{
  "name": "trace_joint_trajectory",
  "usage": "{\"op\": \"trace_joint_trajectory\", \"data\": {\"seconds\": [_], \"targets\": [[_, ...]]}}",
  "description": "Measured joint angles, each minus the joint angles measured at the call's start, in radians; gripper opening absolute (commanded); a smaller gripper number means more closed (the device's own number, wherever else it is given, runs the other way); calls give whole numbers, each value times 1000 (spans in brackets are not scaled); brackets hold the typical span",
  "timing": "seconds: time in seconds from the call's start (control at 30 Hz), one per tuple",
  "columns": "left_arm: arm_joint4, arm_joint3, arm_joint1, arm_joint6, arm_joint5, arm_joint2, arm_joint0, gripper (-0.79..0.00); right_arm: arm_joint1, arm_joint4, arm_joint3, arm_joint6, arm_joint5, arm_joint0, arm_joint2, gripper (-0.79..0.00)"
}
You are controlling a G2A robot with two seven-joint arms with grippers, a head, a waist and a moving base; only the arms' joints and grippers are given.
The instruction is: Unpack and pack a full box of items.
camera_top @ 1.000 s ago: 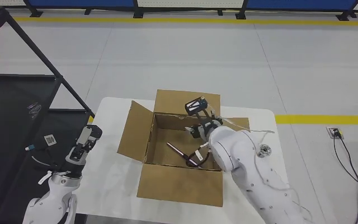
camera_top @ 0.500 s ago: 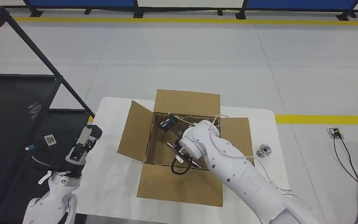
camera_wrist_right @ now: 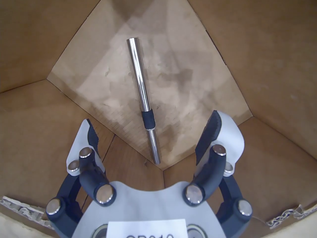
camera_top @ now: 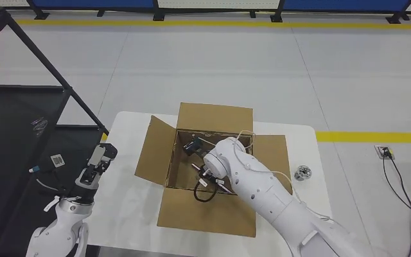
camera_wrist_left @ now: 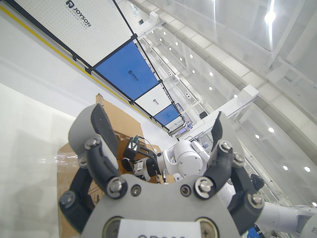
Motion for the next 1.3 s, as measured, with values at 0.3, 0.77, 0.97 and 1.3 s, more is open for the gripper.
{"op": "trace_joint_trajectory", "data": {"seconds": [0.3, 0.77, 0.97, 1.3], "targets": [[0, 0, 0, 0, 0, 0, 0, 0, 0, 0, 0, 0, 0, 0, 0, 0], [0, 0, 0, 0, 0, 0, 0, 0, -23, -76, 123, -72, -59, -23, -38, 0], [0, 0, 0, 0, 0, 0, 0, 0, -42, -70, 190, -105, -101, -18, -45, -314], [0, 0, 0, 0, 0, 0, 0, 0, -74, -93, 221, -109, -105, -15, -64, -499]]}}
